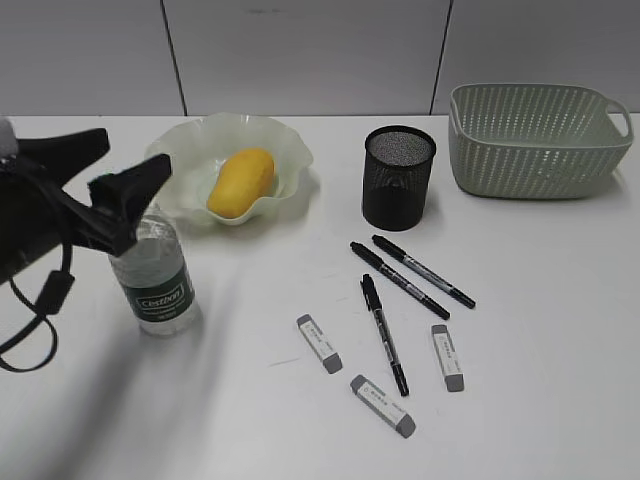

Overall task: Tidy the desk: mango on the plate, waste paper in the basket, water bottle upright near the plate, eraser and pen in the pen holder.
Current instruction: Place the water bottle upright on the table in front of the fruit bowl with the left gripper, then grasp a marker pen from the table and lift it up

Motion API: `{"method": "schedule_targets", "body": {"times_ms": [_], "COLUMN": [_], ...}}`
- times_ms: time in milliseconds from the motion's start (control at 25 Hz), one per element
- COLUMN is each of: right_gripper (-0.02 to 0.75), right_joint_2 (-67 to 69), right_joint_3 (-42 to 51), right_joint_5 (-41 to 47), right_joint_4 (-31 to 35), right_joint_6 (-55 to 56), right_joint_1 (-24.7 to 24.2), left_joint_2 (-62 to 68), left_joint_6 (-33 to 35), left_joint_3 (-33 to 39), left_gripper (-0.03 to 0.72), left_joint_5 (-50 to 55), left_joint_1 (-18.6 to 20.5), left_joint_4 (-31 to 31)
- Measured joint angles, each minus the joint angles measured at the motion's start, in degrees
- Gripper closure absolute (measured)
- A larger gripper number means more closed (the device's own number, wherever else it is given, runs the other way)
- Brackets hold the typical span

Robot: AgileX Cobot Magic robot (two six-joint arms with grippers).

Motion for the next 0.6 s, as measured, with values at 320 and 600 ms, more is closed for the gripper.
{"method": "schedule_targets", "body": {"times_ms": [320, 600], "right_gripper": [0.399, 0.399], "right_joint_2": [0.0, 0.0], "right_joint_3": [0.0, 0.0], "right_joint_5": [0.0, 0.0], "right_joint_4": [0.0, 0.0], "right_joint_6": [0.1, 0.1], "right_joint_1": [0.0, 0.0], "left_joint_2": [-29.6, -52.1], "left_joint_6": [-2.3, -2.3], "left_joint_3": [-9.7, -17.4], "left_gripper": [0.134, 0.185], "left_joint_5": [62.2, 112.6], "left_joint_1": [0.0, 0.0], "left_joint_4": [-2.7, -4.7]}}
